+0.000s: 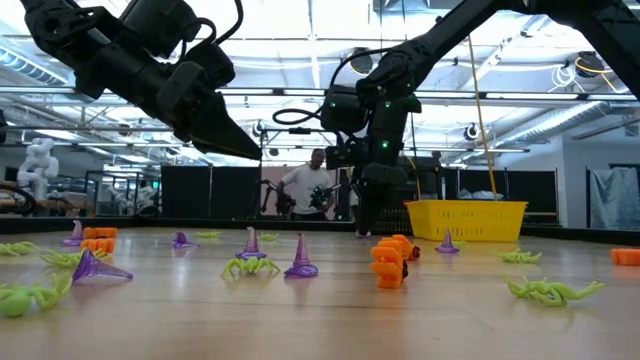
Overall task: Sort Halloween decoration
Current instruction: Put the violet witch hat toy into the yellow basket
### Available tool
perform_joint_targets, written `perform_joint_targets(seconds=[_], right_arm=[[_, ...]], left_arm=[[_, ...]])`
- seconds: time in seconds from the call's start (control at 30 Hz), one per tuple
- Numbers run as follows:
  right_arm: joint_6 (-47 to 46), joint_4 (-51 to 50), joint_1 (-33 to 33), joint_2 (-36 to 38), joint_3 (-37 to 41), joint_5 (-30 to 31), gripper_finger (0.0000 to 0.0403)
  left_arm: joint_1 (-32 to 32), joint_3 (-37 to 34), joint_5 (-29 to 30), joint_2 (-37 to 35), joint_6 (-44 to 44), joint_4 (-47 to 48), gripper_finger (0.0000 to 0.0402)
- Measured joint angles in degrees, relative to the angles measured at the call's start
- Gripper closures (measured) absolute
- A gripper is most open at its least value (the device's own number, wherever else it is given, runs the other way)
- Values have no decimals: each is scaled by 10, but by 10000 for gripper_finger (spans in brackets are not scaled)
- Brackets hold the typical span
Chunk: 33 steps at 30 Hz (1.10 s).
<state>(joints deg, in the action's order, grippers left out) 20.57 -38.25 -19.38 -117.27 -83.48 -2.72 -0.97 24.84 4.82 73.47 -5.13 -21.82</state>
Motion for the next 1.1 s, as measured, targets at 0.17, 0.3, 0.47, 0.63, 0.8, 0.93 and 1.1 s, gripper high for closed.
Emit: perform_joint_targets(seconds=[0.17,0.3,0.47,0.63,0.8,0.93,1.1], right_arm=[[-3,-2,5,0,0,0,402],[-11,-10,12,0,0,-1,403],[-19,-16,22,0,0,-3,403],[-23,-25,30,12,2,-4,402],[-35,-35,36,38,2,-5,402],[-47,-41,41,53,2,-5,402],[-57,-40,50,61,2,-6,402]], left_arm=[[0,0,0,0,0,0,274],[0,0,0,0,0,1,274],[0,0,0,0,0,1,274],[0,0,0,0,0,1,274],[0,0,0,0,0,3,274],[0,0,0,0,0,4,274],[0,0,0,0,-2,6,274]])
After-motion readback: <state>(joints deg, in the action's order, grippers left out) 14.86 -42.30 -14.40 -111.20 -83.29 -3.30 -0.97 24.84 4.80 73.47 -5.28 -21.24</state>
